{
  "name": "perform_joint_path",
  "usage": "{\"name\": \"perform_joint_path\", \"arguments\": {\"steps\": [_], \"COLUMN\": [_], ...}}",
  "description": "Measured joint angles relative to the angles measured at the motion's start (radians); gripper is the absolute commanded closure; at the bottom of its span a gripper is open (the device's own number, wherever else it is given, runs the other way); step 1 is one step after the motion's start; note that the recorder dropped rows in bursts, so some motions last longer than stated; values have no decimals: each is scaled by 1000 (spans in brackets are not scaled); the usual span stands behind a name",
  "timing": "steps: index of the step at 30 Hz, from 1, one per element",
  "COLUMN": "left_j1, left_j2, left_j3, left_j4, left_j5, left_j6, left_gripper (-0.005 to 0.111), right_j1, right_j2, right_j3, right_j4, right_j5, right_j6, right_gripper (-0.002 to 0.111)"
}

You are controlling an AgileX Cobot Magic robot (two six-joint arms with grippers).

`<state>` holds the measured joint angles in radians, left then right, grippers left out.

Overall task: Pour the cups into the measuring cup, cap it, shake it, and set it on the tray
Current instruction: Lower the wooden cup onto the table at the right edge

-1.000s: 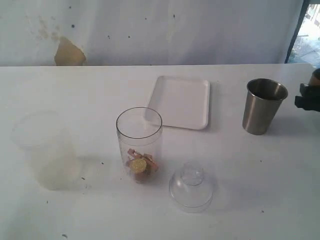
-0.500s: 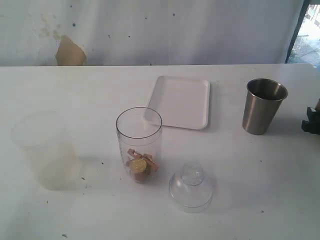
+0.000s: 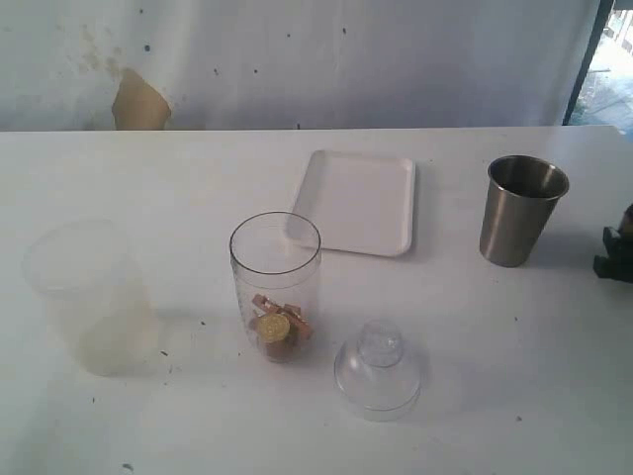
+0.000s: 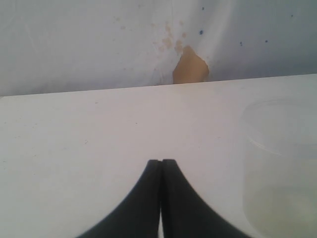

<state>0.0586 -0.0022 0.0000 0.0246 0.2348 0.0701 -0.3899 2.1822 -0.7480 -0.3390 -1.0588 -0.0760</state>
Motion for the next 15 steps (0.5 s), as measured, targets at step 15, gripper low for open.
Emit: {"name": "perform_joint_path", "arguments": {"steps": [15], "left_j1": [0], "left_j2": [0], "left_j3": [0], "left_j4": [0], "left_j5": [0], "left_j6": [0], "left_gripper": [107], "right_j1": [0], "right_j2": [28], "right_j3": [-2], "right_j4": [-122], "right_j5": [-127], "right_j6": [143], "right_gripper": [78]}}
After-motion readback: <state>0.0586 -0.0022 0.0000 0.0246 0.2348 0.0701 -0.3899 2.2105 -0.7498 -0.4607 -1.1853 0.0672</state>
